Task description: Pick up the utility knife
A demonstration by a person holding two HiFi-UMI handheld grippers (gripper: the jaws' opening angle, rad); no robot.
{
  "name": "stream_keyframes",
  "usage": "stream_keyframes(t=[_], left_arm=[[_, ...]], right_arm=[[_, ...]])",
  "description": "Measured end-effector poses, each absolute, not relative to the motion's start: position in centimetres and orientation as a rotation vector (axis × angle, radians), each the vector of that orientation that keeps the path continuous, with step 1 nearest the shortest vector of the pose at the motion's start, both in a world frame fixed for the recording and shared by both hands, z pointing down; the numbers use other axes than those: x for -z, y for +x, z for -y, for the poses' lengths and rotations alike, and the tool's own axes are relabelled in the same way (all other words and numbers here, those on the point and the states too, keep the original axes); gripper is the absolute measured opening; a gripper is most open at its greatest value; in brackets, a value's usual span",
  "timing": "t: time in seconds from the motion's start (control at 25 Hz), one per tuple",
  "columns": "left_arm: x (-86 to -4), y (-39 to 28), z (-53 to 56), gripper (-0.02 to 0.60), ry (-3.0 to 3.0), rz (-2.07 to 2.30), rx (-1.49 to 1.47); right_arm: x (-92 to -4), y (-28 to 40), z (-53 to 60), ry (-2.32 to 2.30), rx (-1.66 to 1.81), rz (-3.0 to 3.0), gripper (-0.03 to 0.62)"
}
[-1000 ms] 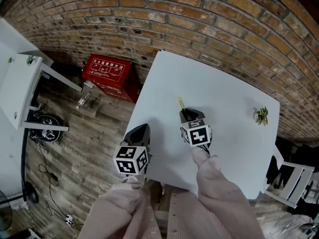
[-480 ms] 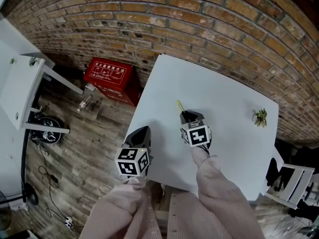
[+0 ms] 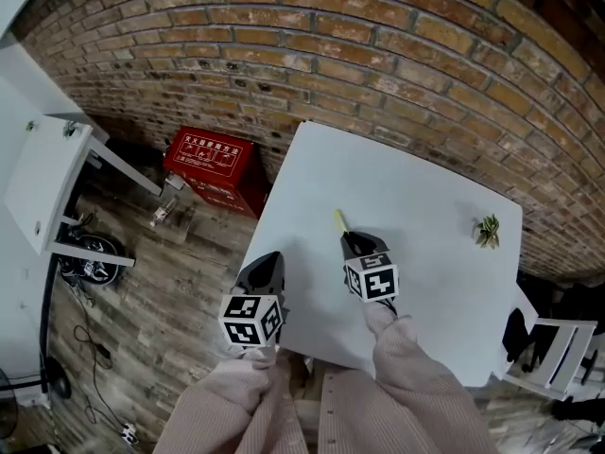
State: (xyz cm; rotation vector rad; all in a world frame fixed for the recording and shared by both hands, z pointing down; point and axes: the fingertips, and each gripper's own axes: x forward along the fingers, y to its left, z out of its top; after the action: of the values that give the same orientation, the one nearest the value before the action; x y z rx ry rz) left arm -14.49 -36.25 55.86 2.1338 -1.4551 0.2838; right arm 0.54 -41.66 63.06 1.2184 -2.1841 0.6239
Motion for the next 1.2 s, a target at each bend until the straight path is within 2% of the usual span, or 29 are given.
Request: stream_keyframes(t=[1.2], left_arm=[[-46.2,-15.0,34.7,-0.008,2.375,1.567,-0.122]], right_arm=[[-48.5,2.8,37.2,1.413,-0.616,2.689,0.063]])
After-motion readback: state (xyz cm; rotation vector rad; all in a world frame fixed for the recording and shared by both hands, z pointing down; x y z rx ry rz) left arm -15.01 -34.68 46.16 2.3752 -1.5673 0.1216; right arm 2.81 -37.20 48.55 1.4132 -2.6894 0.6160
